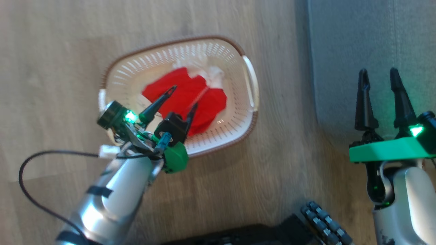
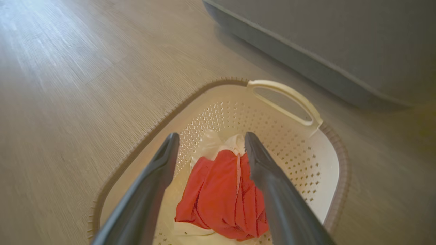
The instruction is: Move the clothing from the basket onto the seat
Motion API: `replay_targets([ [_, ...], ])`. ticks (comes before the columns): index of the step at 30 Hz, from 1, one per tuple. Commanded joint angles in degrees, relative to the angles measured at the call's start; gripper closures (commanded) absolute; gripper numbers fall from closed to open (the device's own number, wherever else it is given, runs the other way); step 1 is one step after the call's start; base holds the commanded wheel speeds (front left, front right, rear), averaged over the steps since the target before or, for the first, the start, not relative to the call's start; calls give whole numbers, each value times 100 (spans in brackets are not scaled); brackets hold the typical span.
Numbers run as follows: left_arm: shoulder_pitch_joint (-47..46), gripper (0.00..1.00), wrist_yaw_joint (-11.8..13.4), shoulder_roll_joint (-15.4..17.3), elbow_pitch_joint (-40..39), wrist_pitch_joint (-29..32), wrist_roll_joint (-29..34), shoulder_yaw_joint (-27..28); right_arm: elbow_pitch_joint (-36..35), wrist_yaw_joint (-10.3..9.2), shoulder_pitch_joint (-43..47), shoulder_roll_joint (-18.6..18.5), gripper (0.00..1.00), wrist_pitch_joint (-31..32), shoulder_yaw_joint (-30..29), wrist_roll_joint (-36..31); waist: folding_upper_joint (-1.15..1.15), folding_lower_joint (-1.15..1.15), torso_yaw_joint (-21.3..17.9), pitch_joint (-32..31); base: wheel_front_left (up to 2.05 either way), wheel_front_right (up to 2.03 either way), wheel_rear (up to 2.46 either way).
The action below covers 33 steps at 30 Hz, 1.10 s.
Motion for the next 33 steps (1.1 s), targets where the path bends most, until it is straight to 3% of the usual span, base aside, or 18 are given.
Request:
replay_targets([
  [1,-186,0,127,183,149,-29,192,-58,-228,-1,0,8,0,-37,157,66,0,-2,-356,447,0,0,0],
  [13,-1527,0,154,459,2334,-29,246,-501,-407,-1,-143,9,0,-37,529,605,0,-2,-1038,1427,0,0,0],
  [19,-2078,0,32,366,3364,-29,293,-666,-408,-1,-85,9,0,-37,617,768,0,-2,-1140,1651,0,0,0],
  [25,-2441,0,33,301,4028,185,289,-715,-462,-1,-6,9,0,-37,703,796,0,-2,-1196,1746,0,0,0],
  [33,-2721,0,20,372,4268,934,352,-871,-550,-1,109,9,0,-37,747,876,0,-2,-1268,1828,0,0,0],
])
